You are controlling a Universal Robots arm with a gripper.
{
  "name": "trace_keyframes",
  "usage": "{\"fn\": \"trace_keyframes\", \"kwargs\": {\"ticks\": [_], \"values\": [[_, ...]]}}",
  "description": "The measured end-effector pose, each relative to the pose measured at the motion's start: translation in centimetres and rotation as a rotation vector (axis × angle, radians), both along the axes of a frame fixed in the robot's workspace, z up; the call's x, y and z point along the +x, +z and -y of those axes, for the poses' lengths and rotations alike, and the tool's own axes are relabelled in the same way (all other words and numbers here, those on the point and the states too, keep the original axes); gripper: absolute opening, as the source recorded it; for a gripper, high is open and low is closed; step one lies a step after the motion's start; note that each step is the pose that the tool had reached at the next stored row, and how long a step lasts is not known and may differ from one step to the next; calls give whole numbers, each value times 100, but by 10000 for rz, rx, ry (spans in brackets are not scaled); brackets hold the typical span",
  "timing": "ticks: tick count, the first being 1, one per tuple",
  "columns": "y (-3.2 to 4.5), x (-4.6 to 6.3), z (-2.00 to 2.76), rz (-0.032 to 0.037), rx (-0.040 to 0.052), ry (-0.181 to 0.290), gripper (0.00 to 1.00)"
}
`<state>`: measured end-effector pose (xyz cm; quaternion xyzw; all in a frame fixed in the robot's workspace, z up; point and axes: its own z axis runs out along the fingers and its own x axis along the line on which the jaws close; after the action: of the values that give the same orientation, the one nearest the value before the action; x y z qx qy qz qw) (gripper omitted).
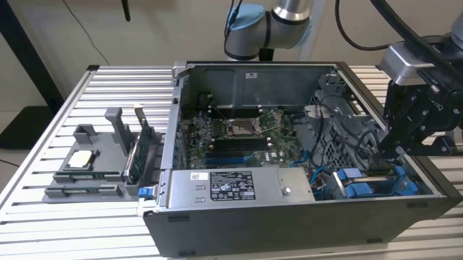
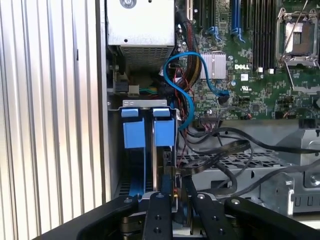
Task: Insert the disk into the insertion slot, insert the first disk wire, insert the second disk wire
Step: 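Insert the second disk wire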
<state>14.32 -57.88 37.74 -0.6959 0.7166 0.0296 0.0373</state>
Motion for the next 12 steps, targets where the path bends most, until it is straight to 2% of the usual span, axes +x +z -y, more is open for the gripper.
{"fn": "trace_keyframes", "kwargs": {"ticks": [12], "values": [[36,0,0,0,0,0,24]]}}
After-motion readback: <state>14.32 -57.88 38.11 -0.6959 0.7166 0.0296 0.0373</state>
